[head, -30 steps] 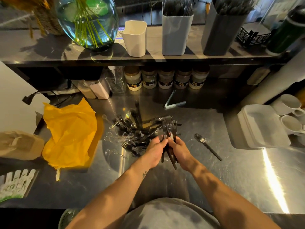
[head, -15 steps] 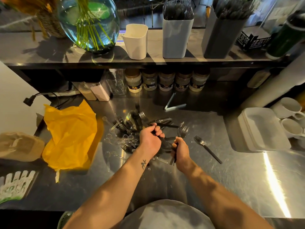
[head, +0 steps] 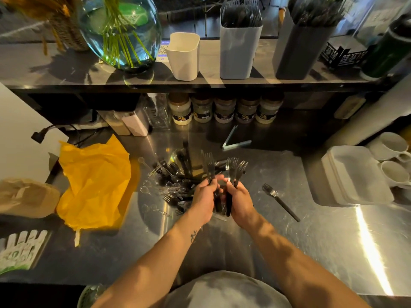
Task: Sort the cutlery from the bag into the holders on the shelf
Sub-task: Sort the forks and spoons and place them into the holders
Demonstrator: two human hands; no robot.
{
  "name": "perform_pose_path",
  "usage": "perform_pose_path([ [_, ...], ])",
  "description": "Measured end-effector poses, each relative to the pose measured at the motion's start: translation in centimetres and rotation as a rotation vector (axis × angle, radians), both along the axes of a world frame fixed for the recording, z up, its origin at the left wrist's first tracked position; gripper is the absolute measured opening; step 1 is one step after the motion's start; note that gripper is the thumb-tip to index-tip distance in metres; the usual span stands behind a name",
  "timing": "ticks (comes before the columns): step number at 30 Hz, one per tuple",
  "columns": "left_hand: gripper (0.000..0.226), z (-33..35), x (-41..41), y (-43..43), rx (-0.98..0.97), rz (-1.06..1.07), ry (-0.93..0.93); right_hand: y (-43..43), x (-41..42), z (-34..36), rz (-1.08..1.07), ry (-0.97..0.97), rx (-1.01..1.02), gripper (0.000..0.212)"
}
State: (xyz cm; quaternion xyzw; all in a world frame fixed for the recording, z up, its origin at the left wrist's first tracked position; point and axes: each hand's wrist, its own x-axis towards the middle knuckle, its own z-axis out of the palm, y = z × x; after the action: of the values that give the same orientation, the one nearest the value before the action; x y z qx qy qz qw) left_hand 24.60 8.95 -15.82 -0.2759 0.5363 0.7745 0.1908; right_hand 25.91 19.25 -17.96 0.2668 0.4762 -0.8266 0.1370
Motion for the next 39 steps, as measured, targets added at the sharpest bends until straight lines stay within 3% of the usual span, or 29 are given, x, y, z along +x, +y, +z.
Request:
perform_pose_path([
  [9, 0.023, -0.5, 0.7, -0.1, -0.178, -0.017, 0.047, 1.4, 0.8, 0.0, 0.047, 0.028, -0.178, 0.034],
  [21, 0.022, 0.2, 1.9, 0.1, -0.156, -0.052, 0.05, 1.7, 0.4, 0.2, 0.025, -0.064, -0.388, 0.029],
  [26, 0.019, 0.4, 2.0, 0.2, -0.163, -0.067, 0.06, 2.2, 0.5, 0.5, 0.025, -0.078, -0.433, 0.037],
  [39, 0.028, 0.0, 2.3, 0.1, -0.182, -0.039, 0.049, 2.5, 0.9, 0.2, 0.015, -0.012, -0.129, 0.027],
])
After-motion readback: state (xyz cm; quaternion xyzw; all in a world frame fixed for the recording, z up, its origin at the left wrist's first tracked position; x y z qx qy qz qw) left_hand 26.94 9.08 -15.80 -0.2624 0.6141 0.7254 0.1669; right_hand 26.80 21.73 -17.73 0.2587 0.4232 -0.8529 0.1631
